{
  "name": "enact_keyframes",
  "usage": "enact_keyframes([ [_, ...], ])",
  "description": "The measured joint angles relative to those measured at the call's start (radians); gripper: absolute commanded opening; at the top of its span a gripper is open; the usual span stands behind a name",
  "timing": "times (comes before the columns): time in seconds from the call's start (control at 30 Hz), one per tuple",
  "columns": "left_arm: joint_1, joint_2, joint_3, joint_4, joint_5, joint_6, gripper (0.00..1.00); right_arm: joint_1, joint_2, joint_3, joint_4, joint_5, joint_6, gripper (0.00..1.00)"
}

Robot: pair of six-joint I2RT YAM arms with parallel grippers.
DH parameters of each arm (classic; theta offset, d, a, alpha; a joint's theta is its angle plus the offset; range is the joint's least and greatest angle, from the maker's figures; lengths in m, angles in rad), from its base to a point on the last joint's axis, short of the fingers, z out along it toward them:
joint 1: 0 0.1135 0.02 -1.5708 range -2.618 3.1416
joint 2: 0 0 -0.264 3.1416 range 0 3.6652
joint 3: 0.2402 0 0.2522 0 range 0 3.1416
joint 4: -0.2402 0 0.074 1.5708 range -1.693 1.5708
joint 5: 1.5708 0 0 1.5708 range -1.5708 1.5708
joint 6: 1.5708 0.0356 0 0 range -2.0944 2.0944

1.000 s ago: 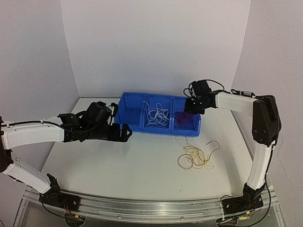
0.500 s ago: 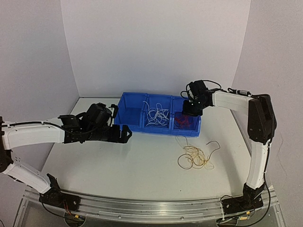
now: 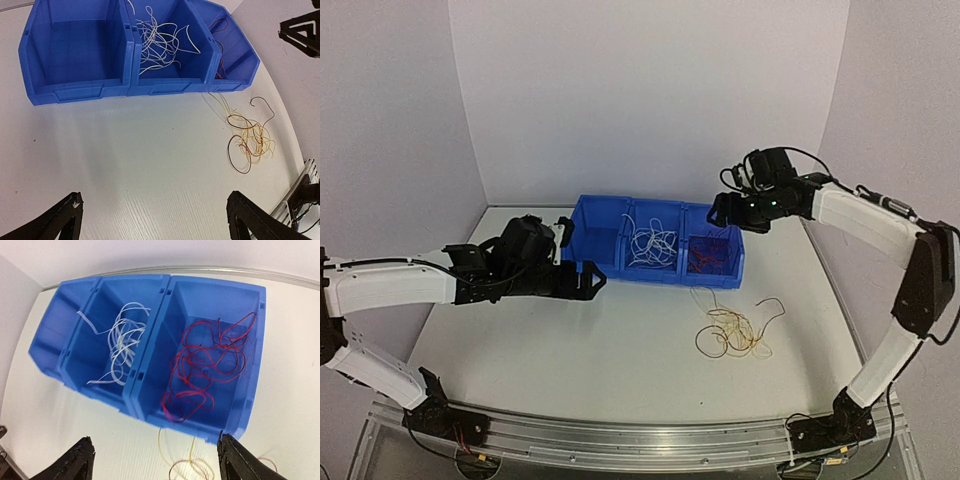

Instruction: Untangle the cables

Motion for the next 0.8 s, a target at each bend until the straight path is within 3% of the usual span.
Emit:
enact_keyframes([
  [0.2, -0.017, 0.032, 0.003, 0.033, 0.034, -0.004, 1.00, 0.039, -0.342, -0.278, -0.018, -0.037, 0.042, 0.81],
  [0.37, -0.072, 0.147, 0.044, 0.031, 0.042, -0.039, 1.00, 0.040, -0.506, -0.488, -0.065, -0.089, 0.141, 0.76],
  [0.53, -0.162, 0.320, 0.159, 0.014, 0.037, -0.082, 1.00, 0.089, -0.464, -0.562, -0.096, -0.124, 0.197, 0.67],
  [0.7, -0.220, 0.465, 0.283, 0.001, 0.033, -0.109, 1.00, 0.129, -0.308, -0.559, -0.093, -0.116, 0.193, 0.57],
  [0.8, -0.233, 0.516, 0.318, -0.001, 0.042, -0.123, 1.00, 0.131, -0.210, -0.540, -0.094, -0.105, 0.185, 0.57],
])
